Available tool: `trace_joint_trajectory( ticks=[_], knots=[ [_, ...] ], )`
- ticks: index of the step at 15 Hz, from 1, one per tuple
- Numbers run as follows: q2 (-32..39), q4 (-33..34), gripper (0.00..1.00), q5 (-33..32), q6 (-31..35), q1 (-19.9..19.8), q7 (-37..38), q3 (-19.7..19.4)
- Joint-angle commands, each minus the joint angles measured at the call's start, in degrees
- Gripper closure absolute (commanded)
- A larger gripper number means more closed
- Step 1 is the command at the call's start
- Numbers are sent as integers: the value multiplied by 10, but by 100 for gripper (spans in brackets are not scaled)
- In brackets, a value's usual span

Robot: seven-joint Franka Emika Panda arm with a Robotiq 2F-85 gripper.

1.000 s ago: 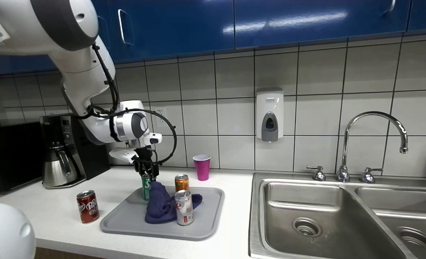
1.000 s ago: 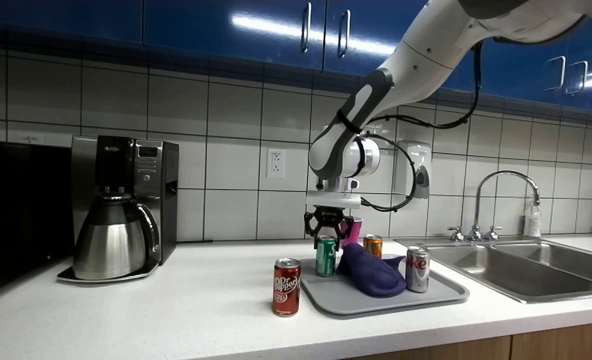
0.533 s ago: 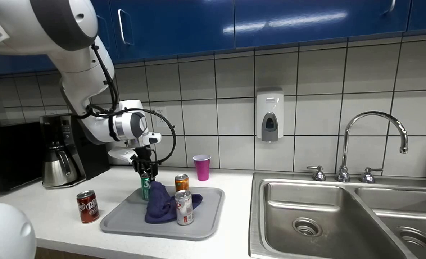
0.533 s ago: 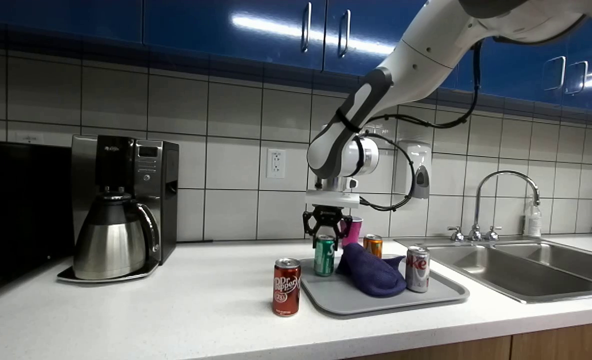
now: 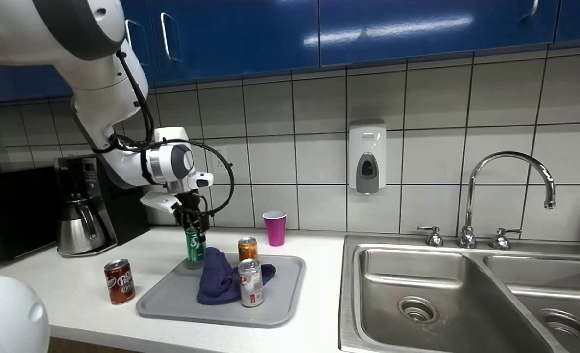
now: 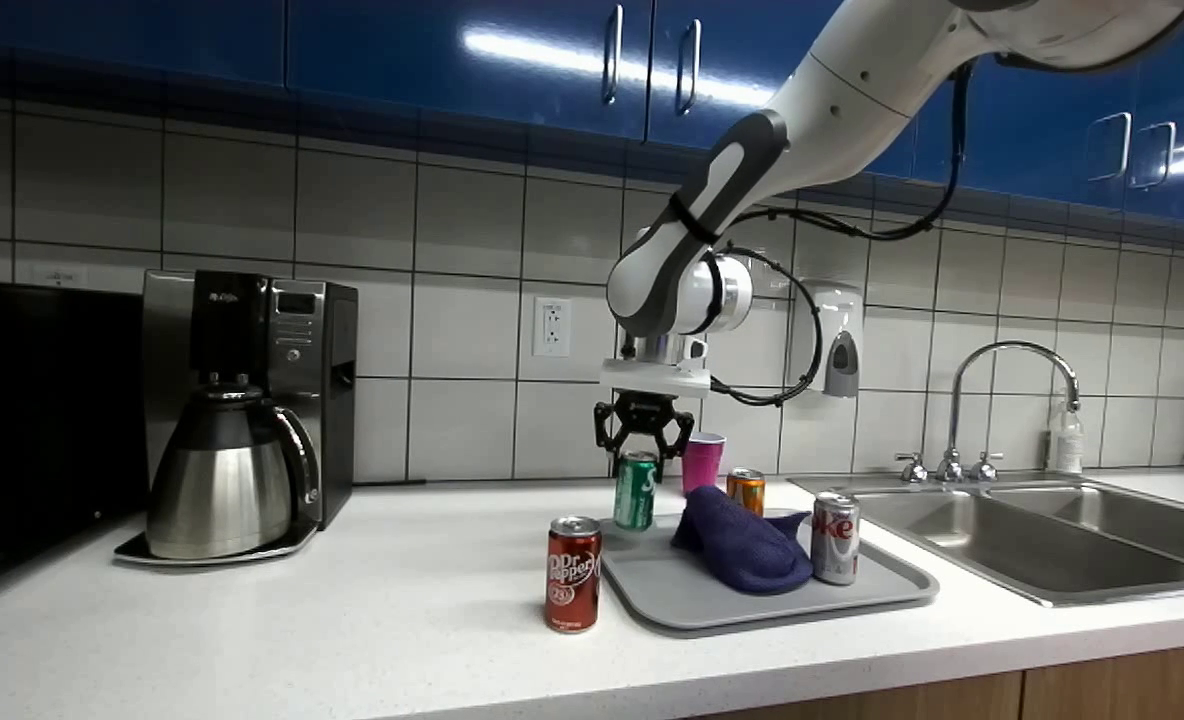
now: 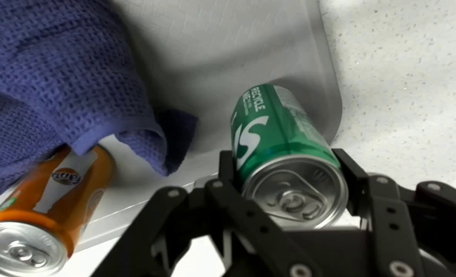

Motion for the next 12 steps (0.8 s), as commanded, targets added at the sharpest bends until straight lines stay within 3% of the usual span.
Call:
trace_joint_trajectory(
  ticks=[1,12],
  knots=[
    [-31,-13,62,6,-1,2,-11,13],
    [-33,-6,62,-1,-6,24,-44,43]
  ],
)
